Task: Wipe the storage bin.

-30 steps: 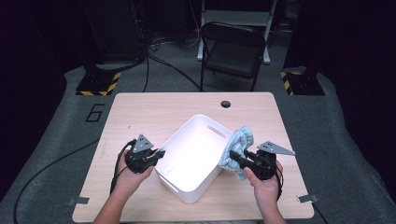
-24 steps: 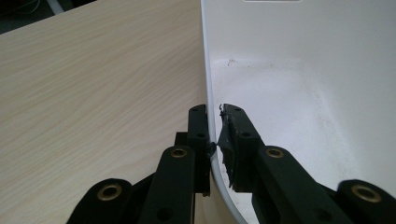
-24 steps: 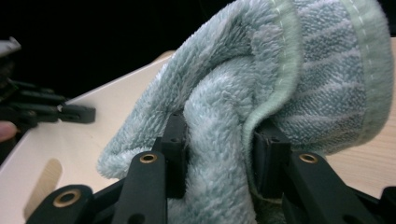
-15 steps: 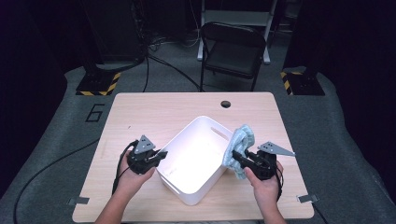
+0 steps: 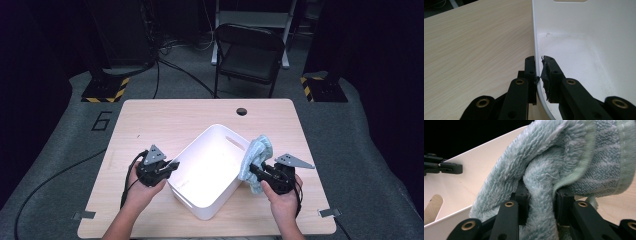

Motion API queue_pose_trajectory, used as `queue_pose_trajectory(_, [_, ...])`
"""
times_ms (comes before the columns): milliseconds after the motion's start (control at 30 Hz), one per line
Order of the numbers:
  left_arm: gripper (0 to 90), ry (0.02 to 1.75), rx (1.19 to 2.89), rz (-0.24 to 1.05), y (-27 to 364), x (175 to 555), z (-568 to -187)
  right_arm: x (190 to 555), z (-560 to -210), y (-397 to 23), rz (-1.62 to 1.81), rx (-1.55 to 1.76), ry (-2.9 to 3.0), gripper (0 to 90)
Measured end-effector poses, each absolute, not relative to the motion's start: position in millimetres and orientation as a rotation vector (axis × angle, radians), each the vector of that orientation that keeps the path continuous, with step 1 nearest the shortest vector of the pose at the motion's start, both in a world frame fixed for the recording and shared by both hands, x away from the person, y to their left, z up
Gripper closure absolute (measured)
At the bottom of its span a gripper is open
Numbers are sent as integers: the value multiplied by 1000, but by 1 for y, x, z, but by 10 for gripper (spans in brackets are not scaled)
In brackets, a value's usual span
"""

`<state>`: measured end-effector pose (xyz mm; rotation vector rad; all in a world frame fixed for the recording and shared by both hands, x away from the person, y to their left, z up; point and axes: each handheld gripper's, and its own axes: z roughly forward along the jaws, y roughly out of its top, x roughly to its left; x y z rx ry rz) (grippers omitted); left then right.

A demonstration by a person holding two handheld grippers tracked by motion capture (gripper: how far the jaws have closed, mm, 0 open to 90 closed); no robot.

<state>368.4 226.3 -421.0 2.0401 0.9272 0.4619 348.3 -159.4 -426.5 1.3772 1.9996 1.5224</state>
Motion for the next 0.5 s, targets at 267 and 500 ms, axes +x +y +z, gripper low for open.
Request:
queue_pose_trajectory(267, [819,925,2039,457,226,368,-421,350,-429,-161,1525,1404,2018,702])
queue_pose_trajectory(500, [819,921,2038,455,227,368,-421,352,-431,-162,1525,1412,2034,704])
